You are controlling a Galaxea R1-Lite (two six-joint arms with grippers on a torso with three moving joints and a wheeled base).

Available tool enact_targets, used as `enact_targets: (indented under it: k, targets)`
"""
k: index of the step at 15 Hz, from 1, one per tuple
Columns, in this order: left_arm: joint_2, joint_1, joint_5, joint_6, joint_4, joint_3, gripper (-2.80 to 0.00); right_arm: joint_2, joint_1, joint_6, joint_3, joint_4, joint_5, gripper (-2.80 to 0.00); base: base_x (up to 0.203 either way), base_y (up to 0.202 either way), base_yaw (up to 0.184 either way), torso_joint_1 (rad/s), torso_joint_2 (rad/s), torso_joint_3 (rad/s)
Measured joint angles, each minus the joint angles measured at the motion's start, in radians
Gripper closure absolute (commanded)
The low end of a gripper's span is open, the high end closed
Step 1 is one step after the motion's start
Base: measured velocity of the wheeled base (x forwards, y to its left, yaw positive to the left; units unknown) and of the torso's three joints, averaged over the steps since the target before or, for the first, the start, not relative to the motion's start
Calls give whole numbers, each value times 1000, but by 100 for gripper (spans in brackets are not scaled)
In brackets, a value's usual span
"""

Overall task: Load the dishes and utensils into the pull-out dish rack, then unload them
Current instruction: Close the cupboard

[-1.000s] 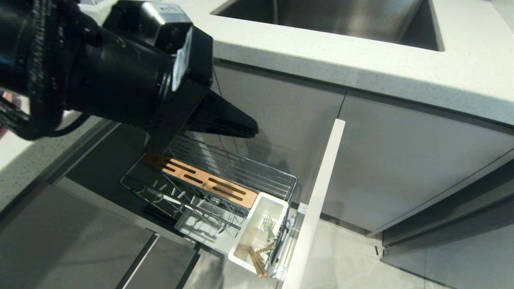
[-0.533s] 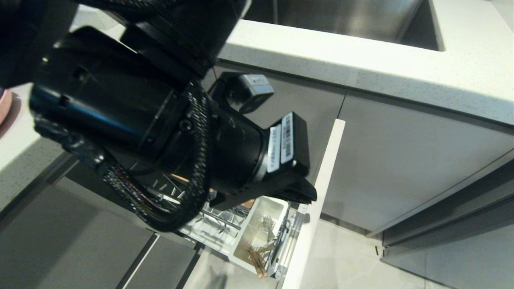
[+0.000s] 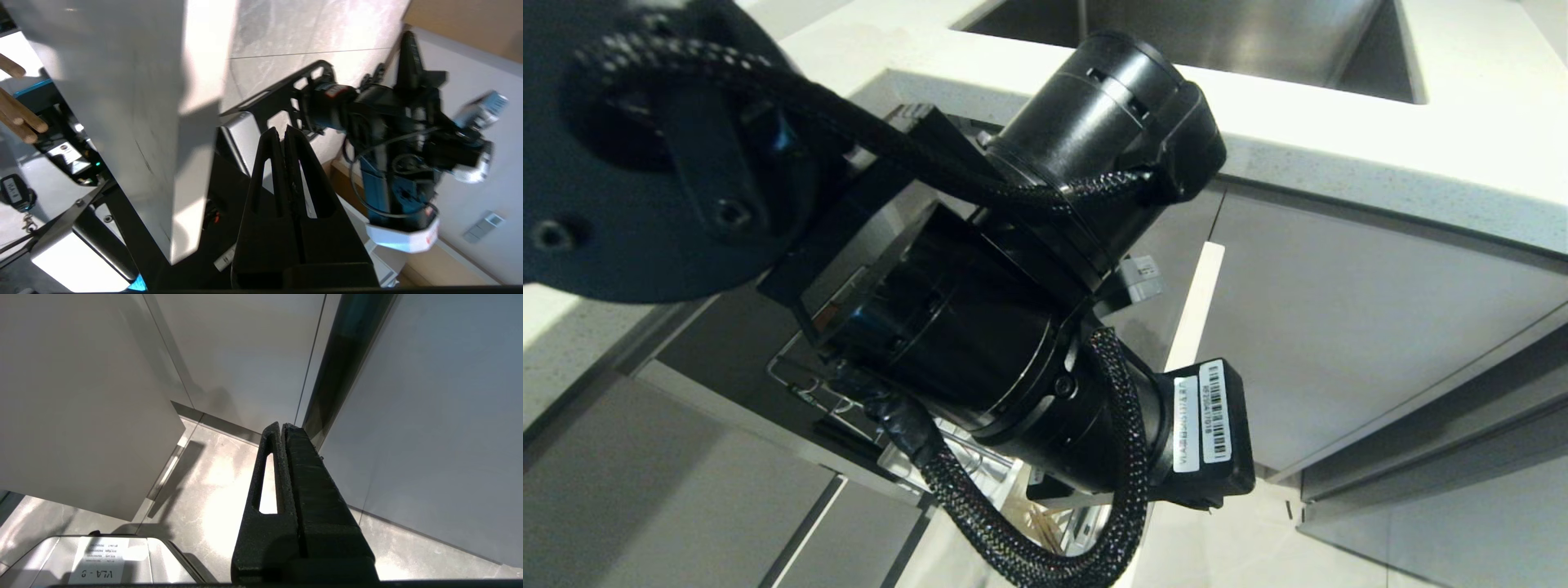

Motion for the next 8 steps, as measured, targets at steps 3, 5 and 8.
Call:
enact_targets:
  k: [3,5,8]
  targets:
    - [22,0,46,9,16,1,0,0,0,0,0,0,0,0,0,0,0,0,0,0]
    - [29,0,109,31,29,0,0,0,0,0,0,0,0,0,0,0,0,0,0,0]
    - [30,-1,161,36,35,-2,0,0,0,0,0,0,0,0,0,0,0,0,0,0]
